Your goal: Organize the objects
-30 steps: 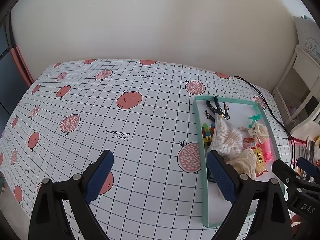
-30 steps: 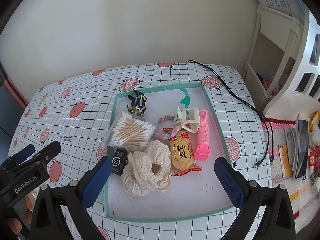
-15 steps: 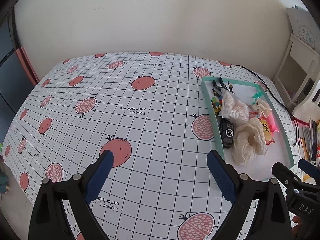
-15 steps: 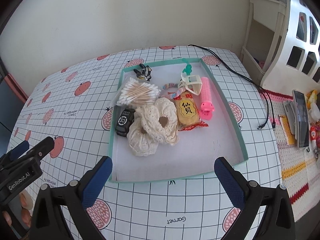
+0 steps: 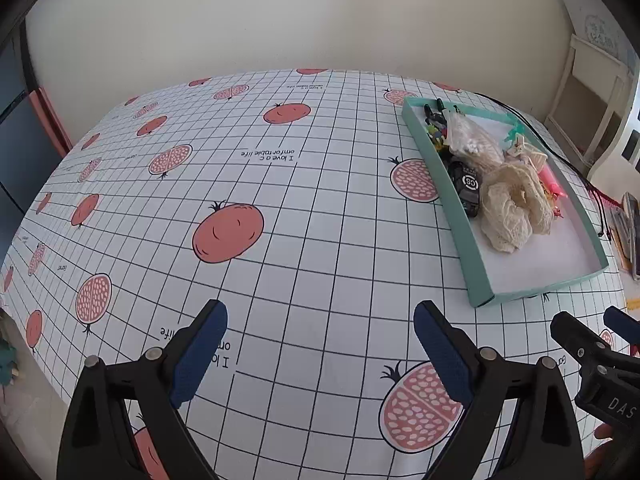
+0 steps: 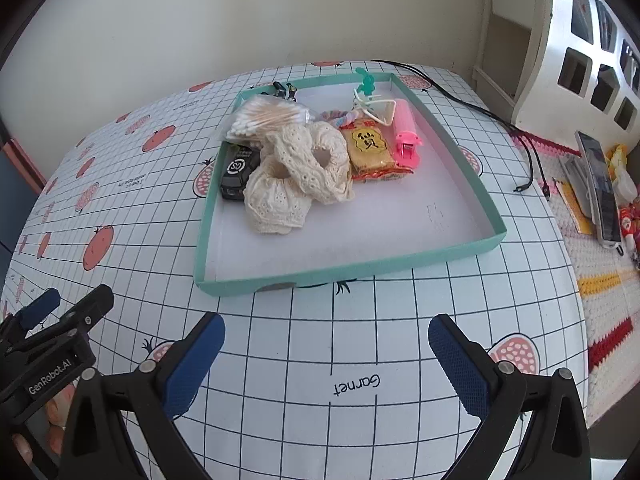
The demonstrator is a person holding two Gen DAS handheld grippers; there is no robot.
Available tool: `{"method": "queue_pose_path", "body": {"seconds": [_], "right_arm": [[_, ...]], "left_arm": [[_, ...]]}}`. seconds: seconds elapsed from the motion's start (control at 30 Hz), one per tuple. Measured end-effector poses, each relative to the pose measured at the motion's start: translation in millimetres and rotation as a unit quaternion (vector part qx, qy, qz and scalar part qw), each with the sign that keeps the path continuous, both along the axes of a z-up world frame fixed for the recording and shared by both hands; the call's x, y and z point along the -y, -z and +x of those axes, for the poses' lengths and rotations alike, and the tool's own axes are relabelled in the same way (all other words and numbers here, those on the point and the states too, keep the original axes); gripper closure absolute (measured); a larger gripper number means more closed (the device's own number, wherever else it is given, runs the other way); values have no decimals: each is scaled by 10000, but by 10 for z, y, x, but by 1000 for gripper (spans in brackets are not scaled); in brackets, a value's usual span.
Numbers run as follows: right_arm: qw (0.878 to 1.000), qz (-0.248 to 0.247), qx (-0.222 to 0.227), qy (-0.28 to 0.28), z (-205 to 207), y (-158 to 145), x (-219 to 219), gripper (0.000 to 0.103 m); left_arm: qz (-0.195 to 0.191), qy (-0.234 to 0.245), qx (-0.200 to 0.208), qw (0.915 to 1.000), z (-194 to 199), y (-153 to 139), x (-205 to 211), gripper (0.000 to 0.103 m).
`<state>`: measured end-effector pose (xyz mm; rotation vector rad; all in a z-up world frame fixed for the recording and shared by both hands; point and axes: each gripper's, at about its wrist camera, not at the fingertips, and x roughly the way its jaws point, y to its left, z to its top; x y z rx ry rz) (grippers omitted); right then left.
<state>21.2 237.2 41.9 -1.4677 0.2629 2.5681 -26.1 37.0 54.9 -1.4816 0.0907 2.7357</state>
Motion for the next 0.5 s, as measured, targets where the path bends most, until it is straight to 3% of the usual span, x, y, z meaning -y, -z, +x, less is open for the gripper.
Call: {"method": "queue_pose_path", "body": {"seconds": [0.5], "right_arm": [[10000, 3, -8, 69, 273, 336, 91, 0]], "left_arm": [[27, 45, 142, 9999, 221, 304, 111, 8]]}}
